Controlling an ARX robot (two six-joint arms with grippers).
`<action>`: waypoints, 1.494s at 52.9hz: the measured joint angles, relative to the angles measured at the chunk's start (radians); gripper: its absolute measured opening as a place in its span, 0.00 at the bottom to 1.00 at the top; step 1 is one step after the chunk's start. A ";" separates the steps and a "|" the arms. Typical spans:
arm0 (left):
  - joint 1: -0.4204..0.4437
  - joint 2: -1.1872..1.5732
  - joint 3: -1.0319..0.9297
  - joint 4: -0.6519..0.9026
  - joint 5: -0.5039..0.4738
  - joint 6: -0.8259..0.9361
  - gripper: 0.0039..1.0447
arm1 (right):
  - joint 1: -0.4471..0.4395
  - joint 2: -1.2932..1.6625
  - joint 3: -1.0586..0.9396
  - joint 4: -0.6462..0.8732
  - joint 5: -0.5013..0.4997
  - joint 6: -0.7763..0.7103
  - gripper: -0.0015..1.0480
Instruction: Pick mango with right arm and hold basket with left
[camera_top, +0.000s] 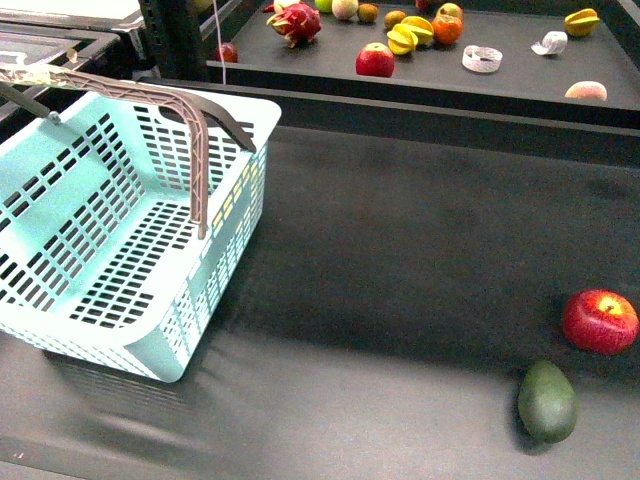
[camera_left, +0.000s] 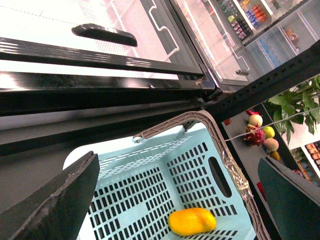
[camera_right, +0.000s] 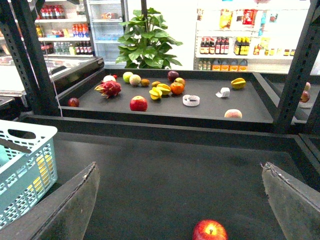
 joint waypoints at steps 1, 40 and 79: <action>0.000 0.000 0.000 0.000 0.000 0.002 0.95 | 0.000 0.000 0.000 0.000 0.000 0.000 0.92; -0.084 -0.339 -0.273 0.180 0.425 0.785 0.04 | 0.000 0.000 0.000 0.000 -0.001 0.000 0.92; -0.144 -0.858 -0.287 -0.288 0.393 0.795 0.04 | 0.000 0.000 0.000 0.000 -0.001 0.000 0.92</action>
